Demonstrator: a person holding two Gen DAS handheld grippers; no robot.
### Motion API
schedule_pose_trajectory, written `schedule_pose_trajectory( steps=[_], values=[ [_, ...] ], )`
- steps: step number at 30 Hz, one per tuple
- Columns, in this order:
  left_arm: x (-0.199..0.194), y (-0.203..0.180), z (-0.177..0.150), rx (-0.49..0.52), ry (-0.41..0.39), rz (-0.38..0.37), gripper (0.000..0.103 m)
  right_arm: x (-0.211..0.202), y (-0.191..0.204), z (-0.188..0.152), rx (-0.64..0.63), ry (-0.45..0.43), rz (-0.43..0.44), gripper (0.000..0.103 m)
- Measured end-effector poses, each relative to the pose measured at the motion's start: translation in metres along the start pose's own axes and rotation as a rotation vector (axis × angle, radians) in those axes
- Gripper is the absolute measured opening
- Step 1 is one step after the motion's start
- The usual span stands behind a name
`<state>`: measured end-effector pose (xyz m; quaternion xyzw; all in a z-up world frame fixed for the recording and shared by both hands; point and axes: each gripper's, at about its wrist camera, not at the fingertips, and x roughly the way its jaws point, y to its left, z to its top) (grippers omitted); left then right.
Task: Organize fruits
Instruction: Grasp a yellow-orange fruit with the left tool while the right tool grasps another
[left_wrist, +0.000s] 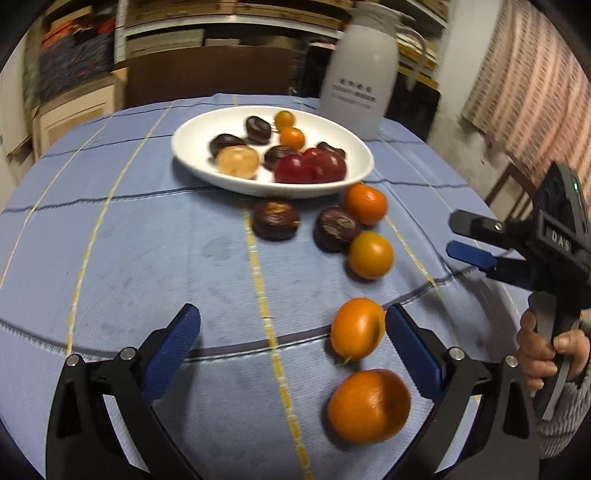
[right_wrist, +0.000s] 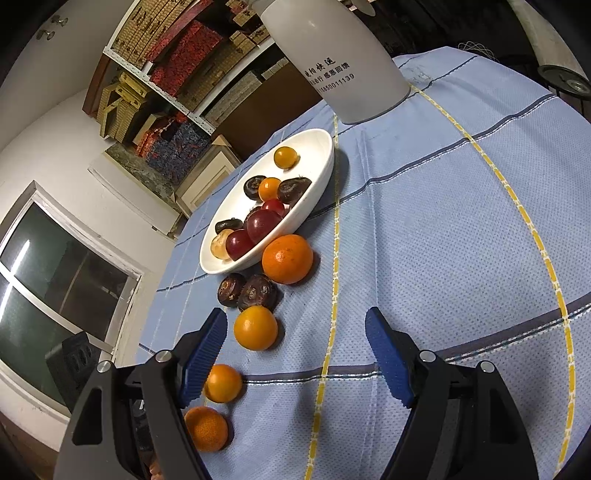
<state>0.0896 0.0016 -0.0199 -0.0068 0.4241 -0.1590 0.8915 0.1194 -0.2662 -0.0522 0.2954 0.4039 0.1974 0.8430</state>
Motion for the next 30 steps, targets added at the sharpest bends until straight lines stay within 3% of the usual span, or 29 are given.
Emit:
schedule_pose_trajectory(
  steps=[6, 10, 12, 14, 16, 19, 23, 28, 30],
  values=[
    [0.017, -0.002, 0.003, 0.014, 0.069, -0.053, 0.099, 0.002, -0.002, 0.000, 0.009, 0.007, -0.001, 0.078],
    [0.004, 0.026, 0.008, -0.066, 0.013, 0.061, 0.098, 0.001, -0.003, 0.000, 0.014, 0.006, 0.005, 0.078],
    [-0.001, 0.043, 0.006, -0.142, 0.005, 0.038, 0.098, 0.000, -0.003, 0.000, 0.014, 0.006, 0.008, 0.078],
    [-0.007, 0.051, 0.003, -0.196, -0.009, -0.040, 0.098, 0.000, -0.003, 0.001, 0.016, 0.006, 0.012, 0.078],
    [-0.008, 0.043, 0.002, -0.174, -0.010, -0.099, 0.098, 0.000, -0.004, 0.001, 0.022, 0.008, 0.017, 0.078],
    [0.003, 0.017, 0.000, -0.057, 0.026, -0.034, 0.098, 0.000, -0.005, 0.001, 0.029, 0.011, 0.017, 0.079],
    [0.022, 0.007, -0.001, -0.006, 0.066, 0.040, 0.096, 0.001, -0.005, 0.001, 0.028, 0.014, 0.027, 0.079],
    [0.029, -0.011, -0.001, 0.107, 0.056, 0.084, 0.052, 0.001, -0.003, 0.000, 0.019, 0.017, 0.022, 0.079],
    [0.027, -0.014, -0.001, 0.119, 0.054, 0.049, 0.037, 0.002, -0.004, 0.000, 0.020, 0.017, 0.021, 0.079]
  ],
)
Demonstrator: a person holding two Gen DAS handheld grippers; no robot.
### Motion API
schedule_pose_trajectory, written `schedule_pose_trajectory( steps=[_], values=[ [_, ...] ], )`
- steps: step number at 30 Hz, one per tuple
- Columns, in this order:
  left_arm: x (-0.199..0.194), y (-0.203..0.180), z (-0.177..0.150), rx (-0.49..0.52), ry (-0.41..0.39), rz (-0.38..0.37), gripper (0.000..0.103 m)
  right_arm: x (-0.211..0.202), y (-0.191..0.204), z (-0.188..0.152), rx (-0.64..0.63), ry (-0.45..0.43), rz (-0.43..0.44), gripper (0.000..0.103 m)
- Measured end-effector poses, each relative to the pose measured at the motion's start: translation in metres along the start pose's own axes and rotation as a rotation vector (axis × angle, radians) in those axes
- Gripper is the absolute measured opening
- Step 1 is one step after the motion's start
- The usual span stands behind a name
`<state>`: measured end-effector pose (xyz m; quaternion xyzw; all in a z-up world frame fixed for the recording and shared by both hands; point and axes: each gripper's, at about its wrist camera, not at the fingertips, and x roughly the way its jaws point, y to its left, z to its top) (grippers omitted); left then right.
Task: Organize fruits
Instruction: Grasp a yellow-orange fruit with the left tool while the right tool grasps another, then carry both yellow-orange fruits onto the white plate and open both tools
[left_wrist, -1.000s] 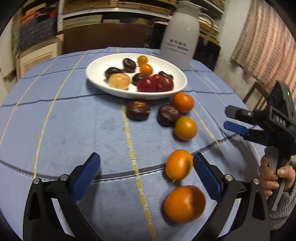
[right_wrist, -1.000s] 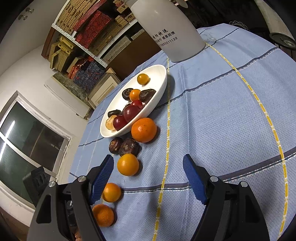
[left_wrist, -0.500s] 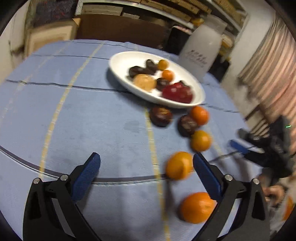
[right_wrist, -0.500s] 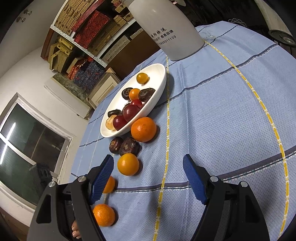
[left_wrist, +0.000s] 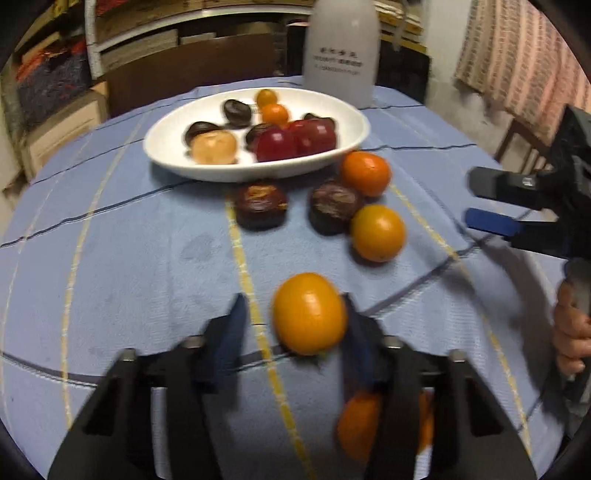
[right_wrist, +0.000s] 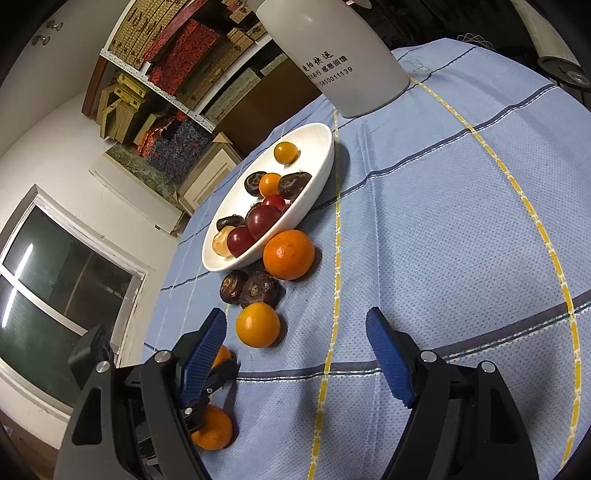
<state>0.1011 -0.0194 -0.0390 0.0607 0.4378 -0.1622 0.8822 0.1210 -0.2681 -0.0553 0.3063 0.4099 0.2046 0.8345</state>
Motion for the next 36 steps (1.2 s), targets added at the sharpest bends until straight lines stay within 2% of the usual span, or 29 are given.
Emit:
schedule_pose_trajectory(
  steps=[5, 11, 15, 18, 20, 22, 24, 25, 26, 30, 32, 36],
  values=[
    [-0.005, 0.005, -0.002, -0.024, -0.010, 0.005, 0.036, 0.002, 0.006, -0.002, -0.039, 0.008, -0.003, 0.079],
    [-0.008, 0.031, -0.002, -0.119, -0.014, 0.029, 0.036, 0.014, 0.028, -0.010, -0.153, 0.046, -0.033, 0.079],
    [-0.007, 0.034, -0.002, -0.134, -0.008, 0.033, 0.036, 0.027, 0.045, -0.014, -0.225, 0.063, -0.060, 0.077],
    [-0.006, 0.031, -0.002, -0.120, -0.009, 0.048, 0.036, 0.034, 0.063, -0.020, -0.343, 0.047, -0.131, 0.068],
    [-0.006, 0.031, -0.002, -0.118, -0.009, 0.052, 0.036, 0.041, 0.077, -0.026, -0.457, 0.029, -0.212, 0.055],
    [-0.006, 0.030, -0.002, -0.114, -0.008, 0.056, 0.036, 0.049, 0.085, -0.031, -0.531, 0.031, -0.262, 0.049],
    [-0.005, 0.029, -0.002, -0.106, -0.008, 0.064, 0.036, 0.057, 0.087, -0.033, -0.559, 0.051, -0.281, 0.046],
    [-0.005, 0.028, -0.002, -0.099, -0.008, 0.070, 0.036, 0.060, 0.087, -0.033, -0.563, 0.059, -0.284, 0.039],
    [-0.004, 0.027, -0.002, -0.093, -0.007, 0.073, 0.036, 0.062, 0.087, -0.033, -0.562, 0.066, -0.281, 0.037],
    [-0.004, 0.022, -0.003, -0.067, -0.009, 0.094, 0.036, 0.057, 0.087, -0.033, -0.558, 0.047, -0.258, 0.036],
    [-0.005, 0.024, -0.003, -0.077, -0.014, 0.082, 0.036, 0.050, 0.090, -0.036, -0.568, 0.027, -0.253, 0.036],
    [-0.010, 0.027, -0.005, -0.104, -0.028, 0.035, 0.036, 0.042, 0.083, -0.043, -0.539, 0.058, -0.224, 0.036]
  ],
)
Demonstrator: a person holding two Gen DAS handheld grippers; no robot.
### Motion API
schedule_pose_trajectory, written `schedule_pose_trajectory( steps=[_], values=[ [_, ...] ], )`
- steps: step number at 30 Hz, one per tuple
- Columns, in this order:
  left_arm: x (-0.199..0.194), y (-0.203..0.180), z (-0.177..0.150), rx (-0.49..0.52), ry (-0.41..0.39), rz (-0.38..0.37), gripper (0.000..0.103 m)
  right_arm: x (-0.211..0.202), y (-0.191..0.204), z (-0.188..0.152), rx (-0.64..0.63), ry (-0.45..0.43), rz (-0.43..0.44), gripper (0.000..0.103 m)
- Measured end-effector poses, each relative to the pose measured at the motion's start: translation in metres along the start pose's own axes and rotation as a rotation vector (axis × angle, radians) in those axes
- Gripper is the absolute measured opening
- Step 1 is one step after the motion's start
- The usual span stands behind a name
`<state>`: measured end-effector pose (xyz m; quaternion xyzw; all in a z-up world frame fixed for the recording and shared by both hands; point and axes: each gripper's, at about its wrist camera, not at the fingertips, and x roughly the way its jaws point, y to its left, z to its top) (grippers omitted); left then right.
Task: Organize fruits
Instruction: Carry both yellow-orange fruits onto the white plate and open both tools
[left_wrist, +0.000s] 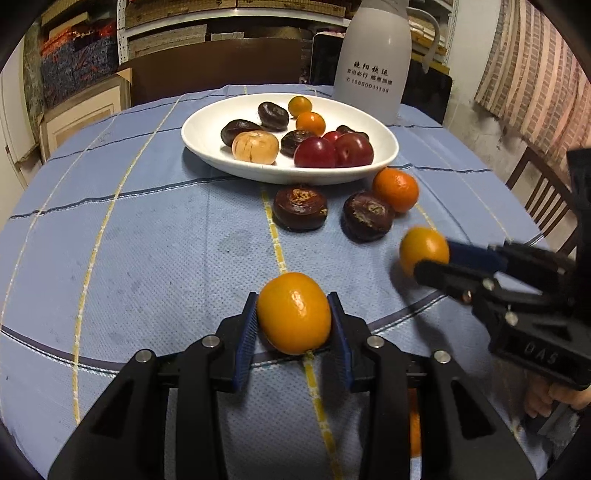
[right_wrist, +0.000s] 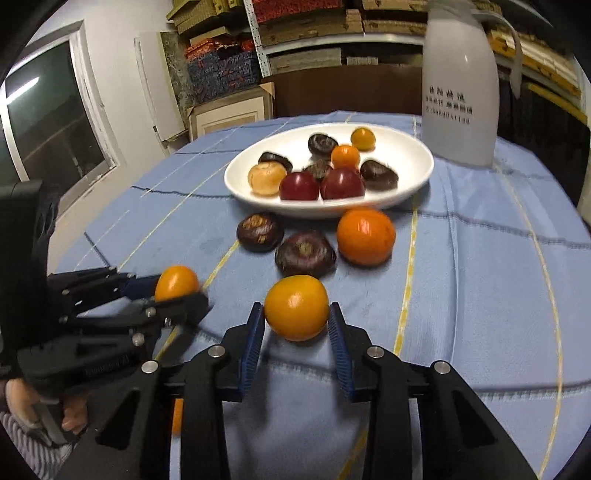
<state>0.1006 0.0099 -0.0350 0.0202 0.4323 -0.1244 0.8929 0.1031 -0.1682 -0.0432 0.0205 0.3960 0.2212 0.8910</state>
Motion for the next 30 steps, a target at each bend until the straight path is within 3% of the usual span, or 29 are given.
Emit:
schedule_pose_trajectory(
  steps=[4, 9, 12, 18, 23, 30],
  values=[
    [0.002, 0.000, -0.001, -0.001, 0.010, 0.002, 0.036, -0.005, -0.005, -0.005, 0.032, 0.002, 0.012, 0.036],
    [-0.008, 0.011, 0.016, -0.088, 0.000, -0.102, 0.036, -0.034, -0.010, 0.008, 0.052, -0.108, 0.014, 0.036],
    [-0.021, 0.013, 0.048, -0.063, -0.057, -0.043, 0.036, -0.057, -0.017, 0.037, 0.054, -0.164, 0.003, 0.036],
    [-0.031, 0.015, 0.115, -0.079, -0.173, -0.033, 0.036, -0.079, -0.032, 0.096, 0.058, -0.264, -0.047, 0.035],
    [-0.001, 0.020, 0.150, -0.064, -0.188, 0.014, 0.036, -0.055, -0.049, 0.131, 0.095, -0.289, -0.050, 0.036],
    [0.063, 0.056, 0.188, -0.097, -0.136, 0.062, 0.036, 0.035, -0.074, 0.163, 0.122, -0.181, -0.069, 0.036]
  ],
)
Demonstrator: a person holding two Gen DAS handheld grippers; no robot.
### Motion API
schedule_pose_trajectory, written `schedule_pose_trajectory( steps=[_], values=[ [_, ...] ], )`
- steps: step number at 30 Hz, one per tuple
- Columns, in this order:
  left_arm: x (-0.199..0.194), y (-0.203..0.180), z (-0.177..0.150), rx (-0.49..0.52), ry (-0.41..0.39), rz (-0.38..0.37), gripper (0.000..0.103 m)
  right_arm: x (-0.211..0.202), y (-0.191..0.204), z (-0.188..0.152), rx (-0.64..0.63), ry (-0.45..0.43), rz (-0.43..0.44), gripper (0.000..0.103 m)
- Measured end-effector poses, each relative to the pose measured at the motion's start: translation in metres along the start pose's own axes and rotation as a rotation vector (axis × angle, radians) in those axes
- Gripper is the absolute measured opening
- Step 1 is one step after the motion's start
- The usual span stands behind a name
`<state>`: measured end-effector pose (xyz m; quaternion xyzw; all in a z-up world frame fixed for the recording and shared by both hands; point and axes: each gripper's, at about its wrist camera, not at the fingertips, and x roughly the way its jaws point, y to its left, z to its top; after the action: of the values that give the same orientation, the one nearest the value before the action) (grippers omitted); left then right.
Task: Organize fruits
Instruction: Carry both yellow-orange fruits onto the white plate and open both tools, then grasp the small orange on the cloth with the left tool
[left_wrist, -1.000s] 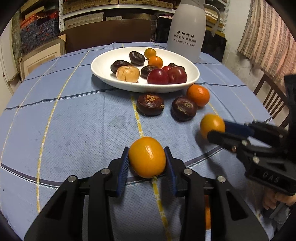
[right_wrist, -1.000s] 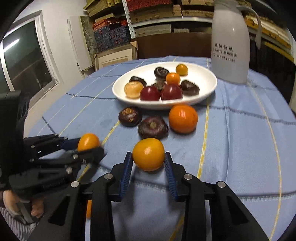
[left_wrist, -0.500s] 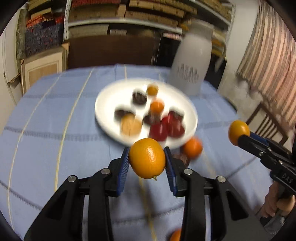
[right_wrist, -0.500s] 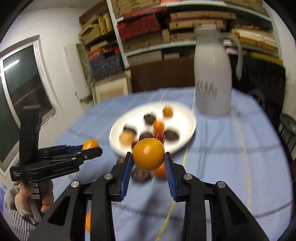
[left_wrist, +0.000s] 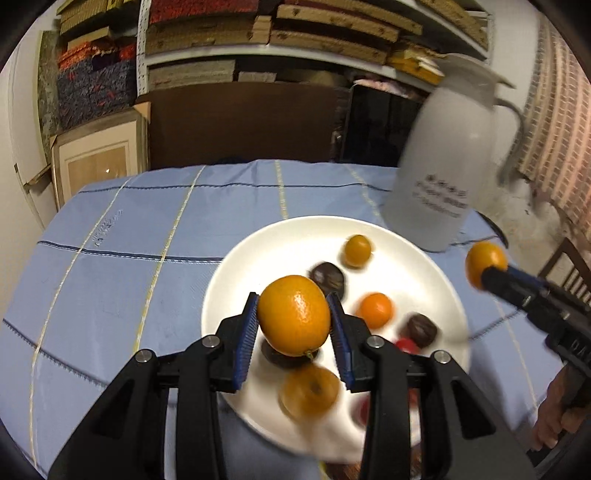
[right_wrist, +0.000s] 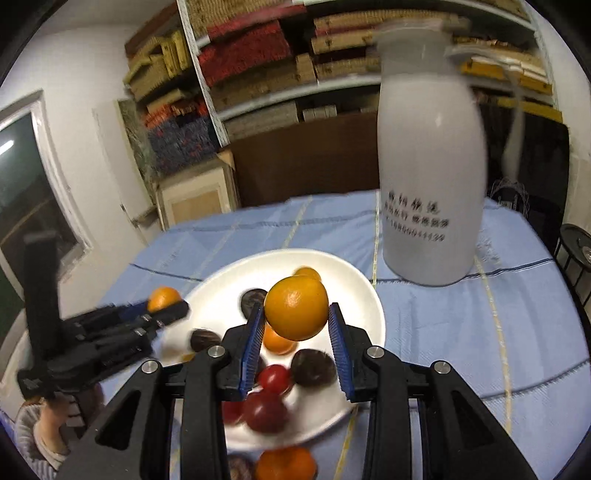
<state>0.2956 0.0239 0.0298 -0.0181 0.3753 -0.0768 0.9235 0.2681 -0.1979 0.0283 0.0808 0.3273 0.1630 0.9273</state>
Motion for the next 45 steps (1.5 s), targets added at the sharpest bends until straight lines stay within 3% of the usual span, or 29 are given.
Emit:
schedule_pose_trajectory(
  steps=[6, 8, 9, 10, 13, 18, 22, 25, 32, 36, 40, 45],
  values=[
    [0.047, 0.017, 0.001, -0.027, 0.081, -0.025, 0.037, 0.056, -0.012, -0.008, 0.030, 0.084, -0.009, 0.036],
    [0.050, 0.017, -0.004, -0.028, 0.084, -0.013, 0.053, 0.065, -0.017, -0.013, 0.050, 0.116, -0.005, 0.038],
    [0.050, 0.017, -0.005, -0.029, 0.079, 0.008, 0.067, 0.066, -0.021, -0.017, 0.073, 0.120, -0.001, 0.038],
    [0.046, 0.019, -0.006, -0.035, 0.066, 0.020, 0.072, 0.062, -0.023, -0.017, 0.094, 0.112, 0.005, 0.038],
    [0.030, 0.022, -0.007, -0.055, 0.040, 0.003, 0.072, 0.031, -0.025, -0.006, 0.132, 0.035, 0.036, 0.038],
    [-0.022, 0.018, -0.019, -0.077, -0.046, 0.031, 0.088, -0.034, -0.006, 0.007, 0.102, -0.102, 0.056, 0.053],
    [-0.057, 0.007, -0.042, -0.065, -0.079, 0.049, 0.090, -0.061, 0.015, -0.010, 0.047, -0.110, 0.066, 0.056],
    [-0.075, 0.001, -0.071, -0.063, -0.092, 0.089, 0.091, -0.068, 0.022, -0.043, 0.021, -0.088, 0.050, 0.056],
    [-0.100, -0.003, -0.132, -0.076, -0.051, 0.108, 0.092, -0.071, 0.006, -0.122, 0.051, 0.066, 0.000, 0.057],
    [-0.113, -0.013, -0.148, -0.041, -0.073, 0.141, 0.094, -0.090, 0.005, -0.135, 0.071, 0.027, -0.008, 0.067],
    [-0.124, -0.024, -0.161, -0.001, -0.085, 0.172, 0.094, -0.095, 0.005, -0.142, 0.075, 0.028, -0.014, 0.068],
    [-0.136, -0.032, -0.168, 0.026, -0.105, 0.160, 0.098, -0.093, 0.009, -0.149, 0.052, 0.050, -0.018, 0.072]
  ],
)
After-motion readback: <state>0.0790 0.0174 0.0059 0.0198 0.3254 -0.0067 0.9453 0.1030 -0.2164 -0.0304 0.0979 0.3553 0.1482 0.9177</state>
